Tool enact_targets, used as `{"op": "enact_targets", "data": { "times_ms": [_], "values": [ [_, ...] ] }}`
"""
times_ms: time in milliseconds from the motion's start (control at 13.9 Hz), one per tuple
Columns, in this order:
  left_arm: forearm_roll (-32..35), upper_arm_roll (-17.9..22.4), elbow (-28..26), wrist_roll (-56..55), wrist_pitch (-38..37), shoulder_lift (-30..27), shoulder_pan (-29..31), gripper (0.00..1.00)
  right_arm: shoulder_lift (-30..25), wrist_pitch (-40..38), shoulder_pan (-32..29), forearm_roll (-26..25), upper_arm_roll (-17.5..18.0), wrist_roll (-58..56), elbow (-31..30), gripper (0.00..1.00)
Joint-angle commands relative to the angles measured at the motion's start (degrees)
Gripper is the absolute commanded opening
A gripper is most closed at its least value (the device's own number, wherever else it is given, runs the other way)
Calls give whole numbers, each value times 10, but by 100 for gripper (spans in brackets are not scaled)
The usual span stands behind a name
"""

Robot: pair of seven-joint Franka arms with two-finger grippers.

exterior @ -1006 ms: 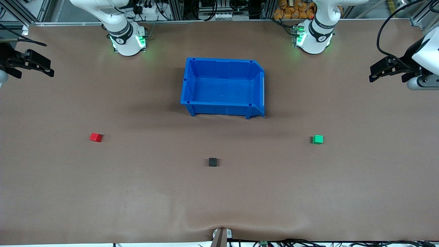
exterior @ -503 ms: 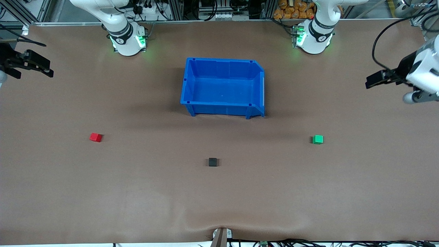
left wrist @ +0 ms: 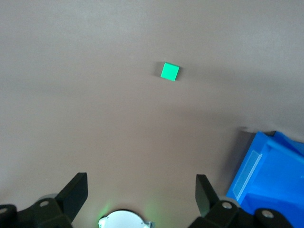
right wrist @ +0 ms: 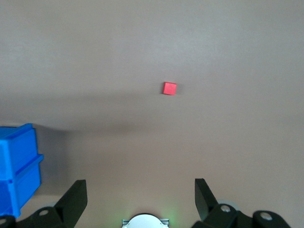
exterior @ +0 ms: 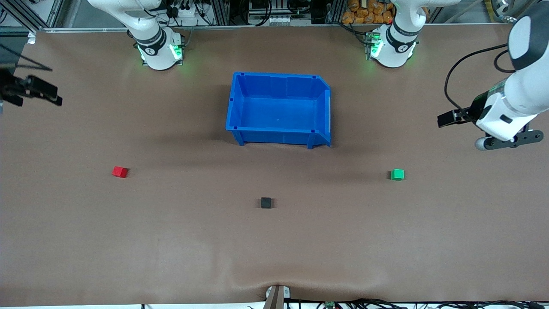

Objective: Attach green and red cubes to black cube
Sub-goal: 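Reach the right gripper to the red cube while the left gripper reaches the green cube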

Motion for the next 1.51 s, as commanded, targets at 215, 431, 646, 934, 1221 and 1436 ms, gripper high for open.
{"op": "enact_targets", "data": {
  "times_ms": [215, 431, 646, 934, 1221, 1436],
  "values": [
    [10, -12, -87, -98, 113, -11, 5, 100, 156, 73, -29, 9, 3, -1, 13, 100],
    [6, -13, -120, -162, 177, 17, 14, 100, 241, 134, -52, 10, 3, 0, 11, 100],
    [4, -13, -131, -258, 249, 66, 14, 100, 336, 146, -64, 12, 3, 0, 9, 100],
    [-3, -14, -174, -382, 348, 100, 14, 100, 377, 249, -79, 22, 4, 0, -13, 100],
    [-66, -13, -214, -508, 473, 134, 13, 100, 413, 252, -83, 57, 4, 0, -17, 74],
    [-79, -13, -215, -639, 513, 166, 19, 100, 424, 252, -81, 60, 4, 0, -22, 56]
  ]
}}
